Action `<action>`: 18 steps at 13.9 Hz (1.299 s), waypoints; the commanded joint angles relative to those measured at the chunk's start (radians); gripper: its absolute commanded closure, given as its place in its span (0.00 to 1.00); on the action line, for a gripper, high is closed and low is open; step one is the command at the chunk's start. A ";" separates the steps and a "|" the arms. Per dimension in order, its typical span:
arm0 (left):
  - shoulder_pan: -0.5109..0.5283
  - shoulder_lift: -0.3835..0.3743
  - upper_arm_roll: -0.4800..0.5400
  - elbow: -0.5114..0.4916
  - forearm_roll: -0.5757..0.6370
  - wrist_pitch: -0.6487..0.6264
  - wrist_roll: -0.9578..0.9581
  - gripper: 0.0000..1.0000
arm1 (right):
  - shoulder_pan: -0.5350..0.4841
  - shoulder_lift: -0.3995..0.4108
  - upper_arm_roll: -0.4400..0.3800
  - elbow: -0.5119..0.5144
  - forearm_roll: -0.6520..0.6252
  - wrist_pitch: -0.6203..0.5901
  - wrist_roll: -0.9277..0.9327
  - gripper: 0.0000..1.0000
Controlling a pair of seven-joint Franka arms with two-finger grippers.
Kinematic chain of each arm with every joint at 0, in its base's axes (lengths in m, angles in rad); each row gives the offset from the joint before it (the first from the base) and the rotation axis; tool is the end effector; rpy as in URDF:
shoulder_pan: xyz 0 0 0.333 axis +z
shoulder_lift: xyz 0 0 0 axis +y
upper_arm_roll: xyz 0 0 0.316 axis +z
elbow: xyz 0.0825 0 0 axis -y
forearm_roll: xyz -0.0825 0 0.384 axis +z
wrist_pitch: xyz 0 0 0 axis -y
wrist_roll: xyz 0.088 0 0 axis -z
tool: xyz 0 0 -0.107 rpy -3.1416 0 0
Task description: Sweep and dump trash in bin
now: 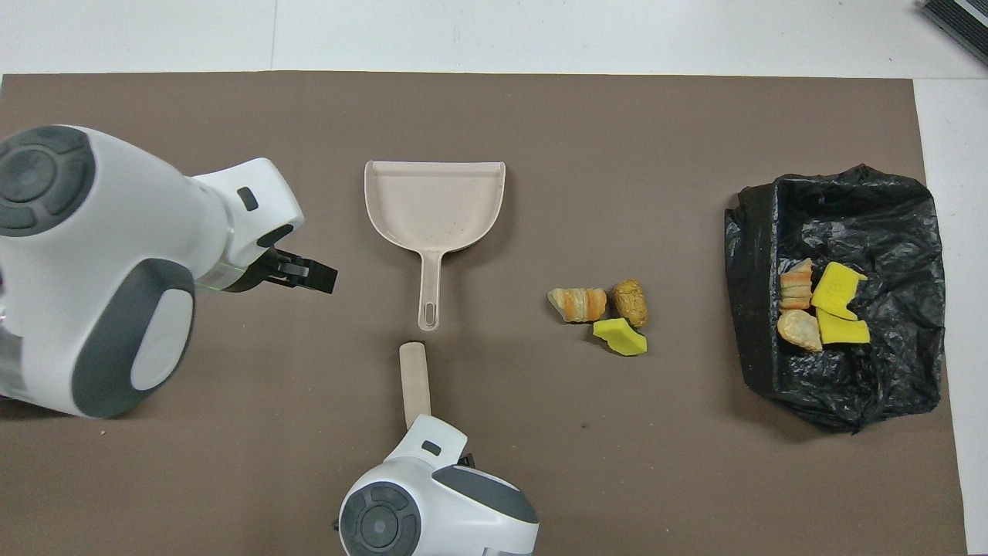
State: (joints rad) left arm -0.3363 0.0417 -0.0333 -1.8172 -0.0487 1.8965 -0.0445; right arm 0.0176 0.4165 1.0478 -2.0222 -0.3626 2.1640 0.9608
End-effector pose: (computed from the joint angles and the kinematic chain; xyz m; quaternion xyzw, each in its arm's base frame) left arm 0.5389 -0.2123 0.5118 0.9875 -0.1545 0.0135 0.0273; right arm 0.3149 0.4902 0.3337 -0.9890 -0.1436 0.0363 0.0025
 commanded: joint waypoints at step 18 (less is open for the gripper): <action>-0.250 0.198 0.016 -0.163 0.015 0.401 -0.420 0.24 | -0.114 -0.545 -0.290 0.005 0.283 -0.549 -0.508 1.00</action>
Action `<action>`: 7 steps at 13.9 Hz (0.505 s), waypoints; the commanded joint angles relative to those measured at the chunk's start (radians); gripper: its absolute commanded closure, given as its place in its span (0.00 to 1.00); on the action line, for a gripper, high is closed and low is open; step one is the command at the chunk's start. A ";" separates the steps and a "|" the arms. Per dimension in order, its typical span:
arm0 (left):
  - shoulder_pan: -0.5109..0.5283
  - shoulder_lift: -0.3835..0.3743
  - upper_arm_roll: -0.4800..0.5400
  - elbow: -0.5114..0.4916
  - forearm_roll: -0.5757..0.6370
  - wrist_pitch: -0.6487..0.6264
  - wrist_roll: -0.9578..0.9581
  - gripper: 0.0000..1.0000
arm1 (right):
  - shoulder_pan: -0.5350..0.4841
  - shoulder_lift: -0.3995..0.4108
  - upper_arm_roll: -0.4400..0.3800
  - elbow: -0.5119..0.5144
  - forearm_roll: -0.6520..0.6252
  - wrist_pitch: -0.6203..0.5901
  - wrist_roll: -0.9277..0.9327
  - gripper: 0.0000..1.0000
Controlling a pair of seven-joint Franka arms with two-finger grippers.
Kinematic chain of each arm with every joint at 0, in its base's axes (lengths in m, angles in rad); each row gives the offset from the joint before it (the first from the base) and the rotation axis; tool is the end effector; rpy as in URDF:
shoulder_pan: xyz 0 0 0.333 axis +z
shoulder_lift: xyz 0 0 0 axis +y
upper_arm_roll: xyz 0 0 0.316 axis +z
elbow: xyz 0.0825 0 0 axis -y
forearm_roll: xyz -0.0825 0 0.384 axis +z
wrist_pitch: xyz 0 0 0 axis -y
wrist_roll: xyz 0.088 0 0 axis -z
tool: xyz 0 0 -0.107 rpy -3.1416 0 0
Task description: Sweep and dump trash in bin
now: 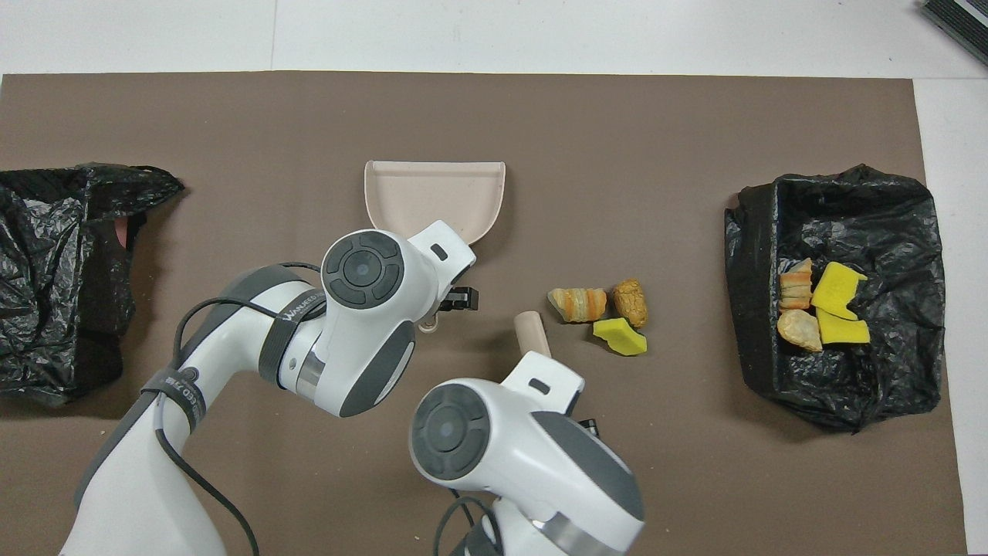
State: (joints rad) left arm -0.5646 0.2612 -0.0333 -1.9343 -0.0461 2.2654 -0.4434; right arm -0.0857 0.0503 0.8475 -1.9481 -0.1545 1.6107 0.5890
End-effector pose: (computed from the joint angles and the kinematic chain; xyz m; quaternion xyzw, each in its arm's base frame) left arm 0.5092 -0.3471 0.3588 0.9972 -0.0623 0.0191 0.0369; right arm 0.3915 0.3455 0.4373 0.9758 0.1050 -0.1077 0.1589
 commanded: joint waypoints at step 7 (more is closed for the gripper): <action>-0.003 -0.017 0.018 -0.023 0.029 0.045 -0.003 1.00 | -0.020 -0.181 -0.387 -0.222 0.047 0.251 -0.277 1.00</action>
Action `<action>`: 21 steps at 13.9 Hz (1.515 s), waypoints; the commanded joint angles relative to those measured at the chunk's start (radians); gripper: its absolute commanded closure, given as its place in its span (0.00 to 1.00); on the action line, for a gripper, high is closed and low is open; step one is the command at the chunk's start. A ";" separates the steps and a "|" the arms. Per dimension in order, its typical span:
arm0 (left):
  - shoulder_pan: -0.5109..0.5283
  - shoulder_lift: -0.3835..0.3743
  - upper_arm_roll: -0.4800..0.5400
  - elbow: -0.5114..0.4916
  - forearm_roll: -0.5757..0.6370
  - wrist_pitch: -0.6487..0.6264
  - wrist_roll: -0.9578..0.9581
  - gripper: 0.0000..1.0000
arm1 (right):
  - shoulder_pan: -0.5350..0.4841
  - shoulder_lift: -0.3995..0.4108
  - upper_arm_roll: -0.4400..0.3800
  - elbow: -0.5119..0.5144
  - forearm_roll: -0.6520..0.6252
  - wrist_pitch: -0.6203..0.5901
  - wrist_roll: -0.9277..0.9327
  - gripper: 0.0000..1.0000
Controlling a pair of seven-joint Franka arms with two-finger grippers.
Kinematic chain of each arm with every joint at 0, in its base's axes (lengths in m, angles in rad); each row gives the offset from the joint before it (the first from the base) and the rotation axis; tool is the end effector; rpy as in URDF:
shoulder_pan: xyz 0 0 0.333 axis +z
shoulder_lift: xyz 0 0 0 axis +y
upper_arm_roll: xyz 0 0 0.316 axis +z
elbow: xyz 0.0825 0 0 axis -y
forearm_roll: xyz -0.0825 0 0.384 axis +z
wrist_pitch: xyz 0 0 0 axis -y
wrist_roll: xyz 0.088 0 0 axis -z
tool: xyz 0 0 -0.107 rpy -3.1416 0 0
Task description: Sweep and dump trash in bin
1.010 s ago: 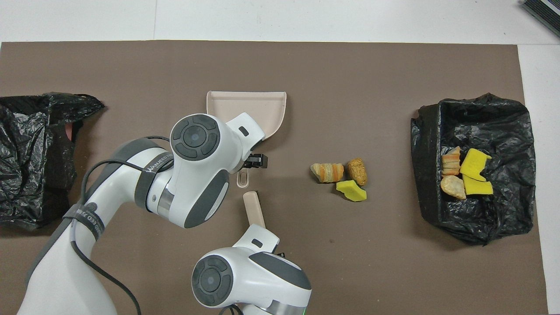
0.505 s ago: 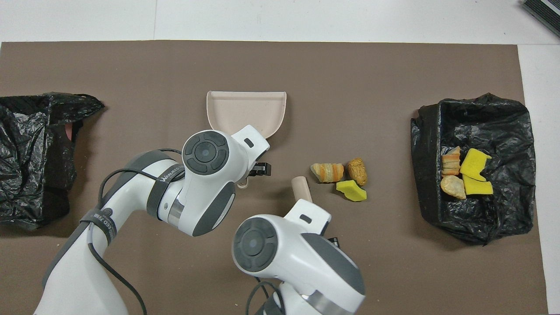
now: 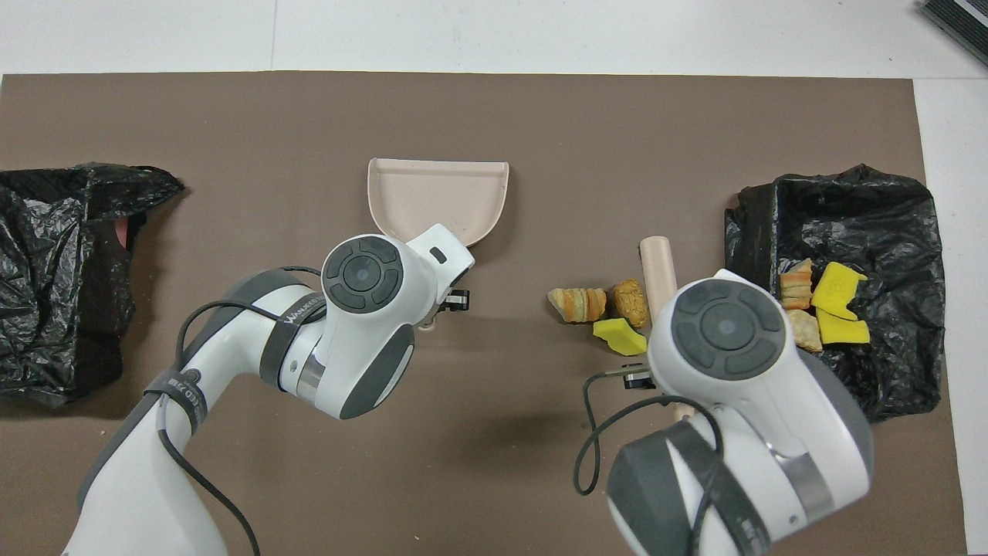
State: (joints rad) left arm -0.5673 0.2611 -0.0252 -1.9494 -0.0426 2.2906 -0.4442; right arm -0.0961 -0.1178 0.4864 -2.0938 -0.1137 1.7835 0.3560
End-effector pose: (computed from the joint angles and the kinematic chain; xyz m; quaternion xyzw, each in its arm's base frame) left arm 0.5099 -0.3436 0.3544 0.9972 -0.0601 0.0250 0.0370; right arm 0.4623 0.1852 0.4532 0.9909 0.0304 -0.0666 0.1132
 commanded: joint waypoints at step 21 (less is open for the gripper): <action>0.280 -0.195 0.024 0.031 0.109 -0.389 1.438 1.00 | 0.021 -0.005 -0.074 -0.204 0.082 0.208 0.025 1.00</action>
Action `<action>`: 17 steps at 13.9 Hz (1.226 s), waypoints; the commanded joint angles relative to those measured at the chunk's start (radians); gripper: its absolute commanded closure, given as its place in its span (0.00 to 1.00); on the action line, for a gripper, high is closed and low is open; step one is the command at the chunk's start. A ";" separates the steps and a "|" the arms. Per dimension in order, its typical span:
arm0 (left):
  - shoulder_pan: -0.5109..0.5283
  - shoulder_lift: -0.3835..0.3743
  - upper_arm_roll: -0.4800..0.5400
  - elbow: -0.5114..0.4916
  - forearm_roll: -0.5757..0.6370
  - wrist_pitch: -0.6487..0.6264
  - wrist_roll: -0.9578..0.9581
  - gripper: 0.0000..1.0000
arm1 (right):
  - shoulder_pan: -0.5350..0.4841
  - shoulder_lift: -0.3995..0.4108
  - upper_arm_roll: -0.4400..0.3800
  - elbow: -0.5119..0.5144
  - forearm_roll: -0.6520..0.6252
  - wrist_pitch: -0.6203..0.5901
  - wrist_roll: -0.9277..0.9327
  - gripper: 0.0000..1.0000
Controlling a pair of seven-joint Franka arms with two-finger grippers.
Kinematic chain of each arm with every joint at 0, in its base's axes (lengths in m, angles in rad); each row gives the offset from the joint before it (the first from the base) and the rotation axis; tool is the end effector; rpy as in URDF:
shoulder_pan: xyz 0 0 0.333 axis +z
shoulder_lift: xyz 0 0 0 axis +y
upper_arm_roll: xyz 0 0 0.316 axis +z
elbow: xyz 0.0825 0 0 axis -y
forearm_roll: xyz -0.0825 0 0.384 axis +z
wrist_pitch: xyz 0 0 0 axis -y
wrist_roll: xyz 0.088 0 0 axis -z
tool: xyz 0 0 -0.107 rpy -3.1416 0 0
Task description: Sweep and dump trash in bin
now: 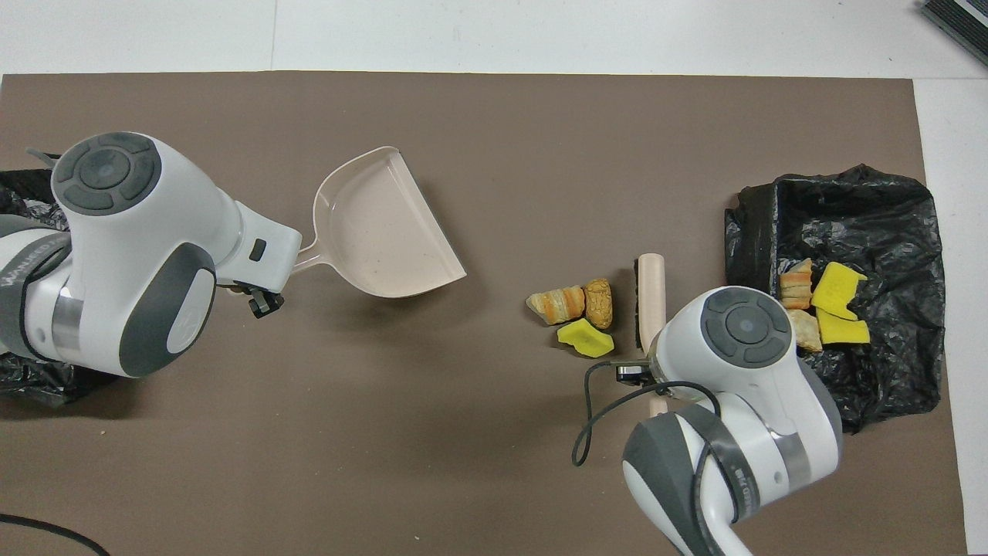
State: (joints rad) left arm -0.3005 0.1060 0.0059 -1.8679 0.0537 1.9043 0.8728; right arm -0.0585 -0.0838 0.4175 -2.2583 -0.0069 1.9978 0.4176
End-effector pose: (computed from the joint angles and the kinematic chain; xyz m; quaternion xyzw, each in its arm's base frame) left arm 0.5575 -0.1652 0.4510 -0.8283 0.5586 0.0406 0.0144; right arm 0.4557 0.1716 0.3804 0.9951 -0.0297 -0.0775 0.0531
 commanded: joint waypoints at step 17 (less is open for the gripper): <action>-0.235 -0.091 -0.018 -0.307 0.092 0.197 -0.009 1.00 | 0.060 0.242 0.179 0.091 0.264 0.165 -0.057 1.00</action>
State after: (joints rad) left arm -0.5140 0.0510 -0.0203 -2.1195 0.1306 2.0676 0.8771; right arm 0.0075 0.0983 0.5601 -2.2278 0.1707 2.1513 0.3859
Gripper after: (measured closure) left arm 0.683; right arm 0.740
